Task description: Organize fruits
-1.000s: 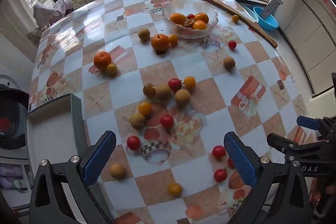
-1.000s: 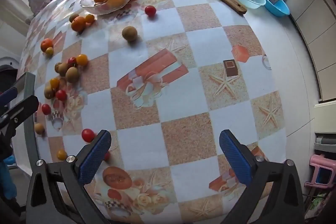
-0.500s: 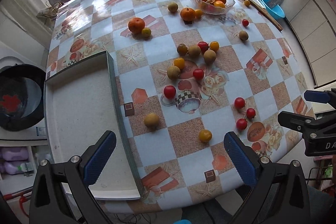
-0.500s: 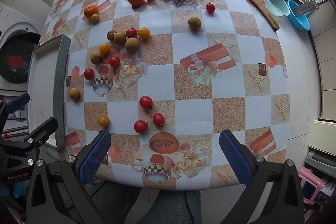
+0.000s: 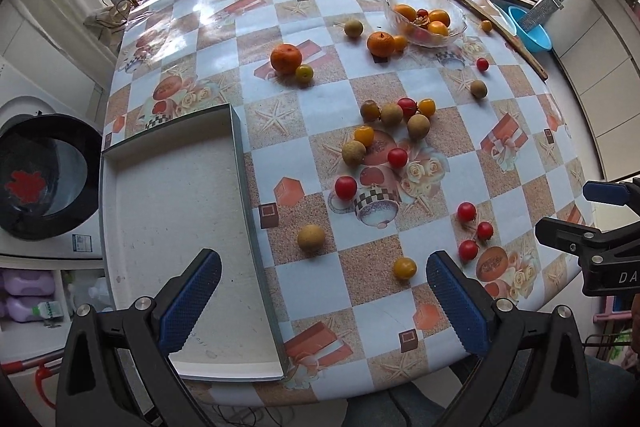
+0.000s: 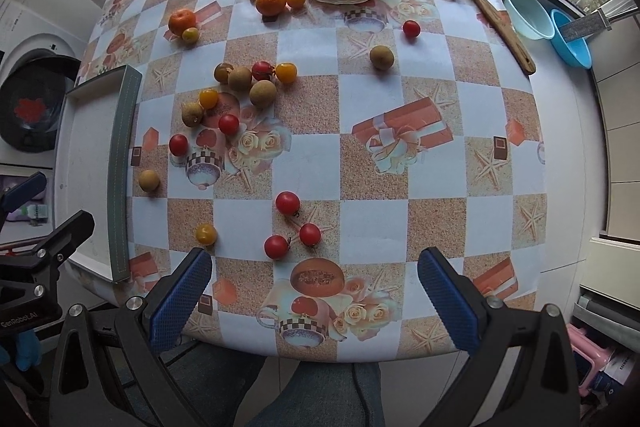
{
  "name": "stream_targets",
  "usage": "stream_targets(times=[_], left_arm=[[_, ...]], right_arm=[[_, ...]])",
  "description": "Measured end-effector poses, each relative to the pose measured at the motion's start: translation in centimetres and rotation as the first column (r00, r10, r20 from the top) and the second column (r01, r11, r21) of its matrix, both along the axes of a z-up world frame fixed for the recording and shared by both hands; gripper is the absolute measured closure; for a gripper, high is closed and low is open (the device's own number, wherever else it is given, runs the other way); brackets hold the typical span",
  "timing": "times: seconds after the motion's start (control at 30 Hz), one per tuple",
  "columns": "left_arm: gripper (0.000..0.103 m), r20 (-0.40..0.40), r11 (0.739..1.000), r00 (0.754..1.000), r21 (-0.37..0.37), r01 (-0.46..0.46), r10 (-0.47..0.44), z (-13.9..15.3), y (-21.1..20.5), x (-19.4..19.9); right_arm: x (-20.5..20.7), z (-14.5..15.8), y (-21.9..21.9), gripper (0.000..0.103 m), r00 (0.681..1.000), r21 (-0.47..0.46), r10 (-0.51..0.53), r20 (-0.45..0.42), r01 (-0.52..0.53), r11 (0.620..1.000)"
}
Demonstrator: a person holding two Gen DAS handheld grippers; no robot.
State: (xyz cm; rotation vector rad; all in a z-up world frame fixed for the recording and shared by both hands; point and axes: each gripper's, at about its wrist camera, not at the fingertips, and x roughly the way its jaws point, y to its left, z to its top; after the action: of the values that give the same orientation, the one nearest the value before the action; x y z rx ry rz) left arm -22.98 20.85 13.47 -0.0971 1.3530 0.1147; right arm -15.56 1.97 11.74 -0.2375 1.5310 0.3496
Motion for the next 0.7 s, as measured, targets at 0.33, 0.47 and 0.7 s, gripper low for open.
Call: stream_targets(times=[0.33, 0.47, 0.7], left_arm=[[0.0, 0.014, 1.0, 1.0, -0.005, -0.007, 0.007, 0.32, -0.11, -0.02], [0.0, 0.017, 1.0, 1.0, -0.012, -0.013, 0.013, 0.44, -0.01, -0.03], [0.0, 0.027, 0.999, 0.999, -0.017, -0.031, 0.032, 0.6, 0.55, -0.07]], right_arm=[[0.26, -0.05, -0.6, 0.0, 1.0, -0.005, -0.025, -0.003, 0.025, 1.0], [0.25, -0.05, -0.65, 0.0, 1.0, -0.007, -0.025, -0.002, 0.025, 1.0], [0.16, -0.12, -0.86, 0.0, 1.0, -0.012, -0.028, -0.004, 0.028, 1.0]])
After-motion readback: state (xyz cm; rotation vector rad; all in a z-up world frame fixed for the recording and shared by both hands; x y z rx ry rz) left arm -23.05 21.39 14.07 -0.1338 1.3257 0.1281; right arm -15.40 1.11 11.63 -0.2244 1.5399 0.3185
